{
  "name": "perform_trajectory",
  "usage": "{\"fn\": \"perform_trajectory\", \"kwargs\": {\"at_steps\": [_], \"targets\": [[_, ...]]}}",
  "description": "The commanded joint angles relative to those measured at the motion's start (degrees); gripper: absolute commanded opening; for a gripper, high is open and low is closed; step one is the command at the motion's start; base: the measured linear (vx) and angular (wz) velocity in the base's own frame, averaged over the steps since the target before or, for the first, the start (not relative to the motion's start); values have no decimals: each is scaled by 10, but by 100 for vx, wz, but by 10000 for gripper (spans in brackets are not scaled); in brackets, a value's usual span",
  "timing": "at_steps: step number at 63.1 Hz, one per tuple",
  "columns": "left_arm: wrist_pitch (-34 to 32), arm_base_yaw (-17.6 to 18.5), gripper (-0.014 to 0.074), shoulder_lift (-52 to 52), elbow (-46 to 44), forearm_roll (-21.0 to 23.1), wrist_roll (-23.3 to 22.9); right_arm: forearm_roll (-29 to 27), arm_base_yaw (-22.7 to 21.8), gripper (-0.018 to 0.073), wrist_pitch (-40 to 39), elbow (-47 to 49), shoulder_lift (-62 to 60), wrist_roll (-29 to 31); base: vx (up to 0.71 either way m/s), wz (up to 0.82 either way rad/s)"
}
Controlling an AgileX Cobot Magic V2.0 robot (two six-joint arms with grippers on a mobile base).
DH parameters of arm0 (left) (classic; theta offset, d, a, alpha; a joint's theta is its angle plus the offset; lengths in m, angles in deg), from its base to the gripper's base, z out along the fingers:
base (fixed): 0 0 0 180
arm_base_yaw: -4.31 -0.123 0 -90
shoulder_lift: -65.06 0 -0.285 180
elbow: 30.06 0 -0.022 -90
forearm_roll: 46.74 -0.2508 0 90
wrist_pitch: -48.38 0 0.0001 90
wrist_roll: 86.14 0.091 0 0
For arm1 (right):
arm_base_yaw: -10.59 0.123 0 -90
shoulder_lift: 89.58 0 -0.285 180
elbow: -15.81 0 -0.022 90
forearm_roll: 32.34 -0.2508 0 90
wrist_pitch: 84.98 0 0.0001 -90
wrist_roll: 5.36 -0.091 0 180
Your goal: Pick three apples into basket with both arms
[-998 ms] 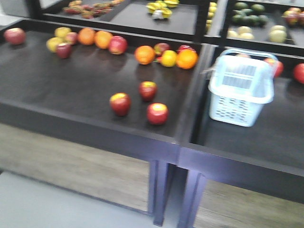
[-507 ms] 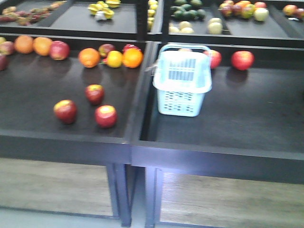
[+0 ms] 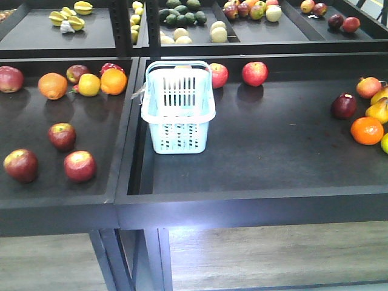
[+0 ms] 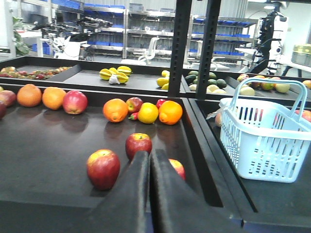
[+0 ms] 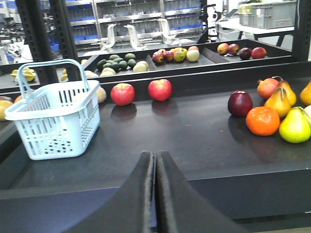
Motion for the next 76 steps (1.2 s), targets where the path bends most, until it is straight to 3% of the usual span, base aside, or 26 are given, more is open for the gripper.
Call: {"fn": "perform_trajectory", "kwargs": {"at_steps": [1,76], "targets": [[-43,0,-6,8,14,0,1,6,-4,-1,-43,-9,-6,2,9,-14],[-43,0,-6,8,14,0,1,6,-4,-1,-43,-9,-6,2,15,1]]}}
